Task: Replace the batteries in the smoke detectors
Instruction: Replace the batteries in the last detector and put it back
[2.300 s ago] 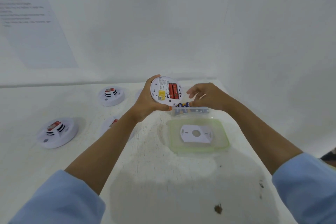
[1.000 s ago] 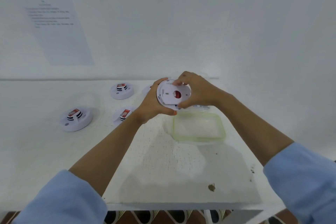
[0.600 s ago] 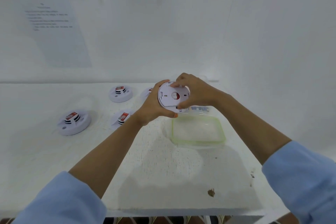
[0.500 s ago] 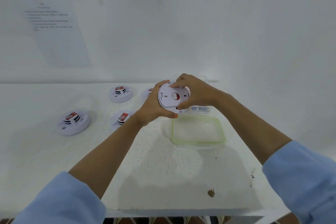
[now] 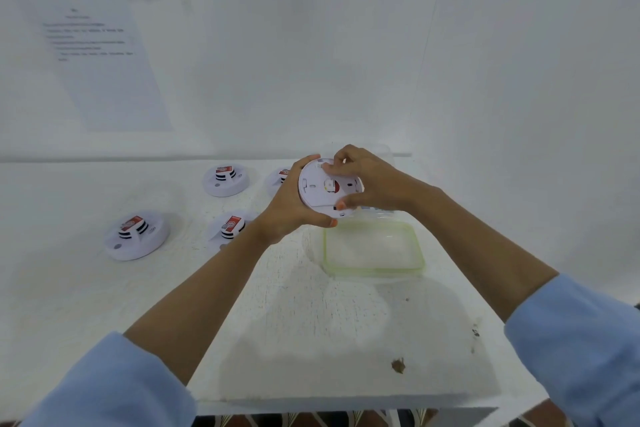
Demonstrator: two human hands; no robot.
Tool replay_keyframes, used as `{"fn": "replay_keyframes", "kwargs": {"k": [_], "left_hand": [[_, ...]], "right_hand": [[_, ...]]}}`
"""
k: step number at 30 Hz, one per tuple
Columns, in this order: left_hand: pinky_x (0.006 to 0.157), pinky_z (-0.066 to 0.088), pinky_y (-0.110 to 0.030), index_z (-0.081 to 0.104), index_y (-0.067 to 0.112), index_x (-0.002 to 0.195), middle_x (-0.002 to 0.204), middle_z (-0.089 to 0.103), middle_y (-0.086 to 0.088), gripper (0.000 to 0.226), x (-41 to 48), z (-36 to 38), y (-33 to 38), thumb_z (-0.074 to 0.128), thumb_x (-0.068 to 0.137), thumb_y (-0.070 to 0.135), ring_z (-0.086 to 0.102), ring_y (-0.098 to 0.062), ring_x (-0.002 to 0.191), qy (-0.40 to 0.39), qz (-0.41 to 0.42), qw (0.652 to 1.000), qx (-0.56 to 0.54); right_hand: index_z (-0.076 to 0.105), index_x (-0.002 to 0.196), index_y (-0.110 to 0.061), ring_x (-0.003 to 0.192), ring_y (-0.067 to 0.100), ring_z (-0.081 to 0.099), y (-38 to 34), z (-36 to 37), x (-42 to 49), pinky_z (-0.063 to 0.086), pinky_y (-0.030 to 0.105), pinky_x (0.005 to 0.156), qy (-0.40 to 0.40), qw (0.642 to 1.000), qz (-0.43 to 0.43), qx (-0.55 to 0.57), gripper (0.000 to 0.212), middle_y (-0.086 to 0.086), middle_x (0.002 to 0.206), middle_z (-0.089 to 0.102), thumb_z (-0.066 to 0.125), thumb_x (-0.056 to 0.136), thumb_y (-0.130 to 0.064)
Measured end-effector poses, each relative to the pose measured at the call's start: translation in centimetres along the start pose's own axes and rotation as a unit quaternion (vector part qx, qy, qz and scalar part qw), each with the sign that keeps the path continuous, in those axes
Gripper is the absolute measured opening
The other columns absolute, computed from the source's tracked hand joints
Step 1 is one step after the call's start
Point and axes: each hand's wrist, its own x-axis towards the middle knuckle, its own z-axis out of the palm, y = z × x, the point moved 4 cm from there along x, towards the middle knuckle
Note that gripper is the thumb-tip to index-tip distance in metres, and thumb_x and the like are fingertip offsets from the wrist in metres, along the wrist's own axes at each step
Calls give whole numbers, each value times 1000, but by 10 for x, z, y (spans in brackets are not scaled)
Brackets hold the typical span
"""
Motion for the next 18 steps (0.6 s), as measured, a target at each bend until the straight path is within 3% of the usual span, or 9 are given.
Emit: {"fn": "replay_keyframes", "kwargs": {"k": [3,7,13,16,18], "left_hand": [[75,53,-22,30,16,134,125,48,2,102,-2,2,1,78,47,-5,53,-7,110,14,3,1000,-15],[74,54,-23,32,16,135,126,49,-1,109,-7,3,1,82,39,14,55,-10,109,33,11,999,-14],[73,56,-25,45,38,110,109,56,10,81,-14,0,9,80,39,20,60,3,94,41,28,998,31],[82,54,-34,47,58,99,104,58,8,72,-12,-4,21,79,42,28,60,-8,95,62,57,989,123],[93,50,-41,38,60,107,111,58,2,80,-9,-9,23,78,43,35,57,-16,103,76,77,973,203]], "right_hand": [[51,129,-13,105,13,30,0,2,-1,27,17,87,5,1000,3,-11,52,6,119,39,69,81,-25],[48,131,-12,114,20,32,0,11,0,25,17,90,5,1000,17,-2,52,10,122,37,65,85,-25],[46,135,-14,114,19,38,2,20,0,34,25,99,13,996,28,89,53,0,113,34,64,86,-24],[47,133,-13,115,17,44,-8,21,-1,38,25,98,36,977,47,205,46,3,115,40,58,90,-24],[47,131,-7,106,12,50,-17,24,0,43,29,97,57,961,50,266,44,3,112,51,57,90,-21]]}}
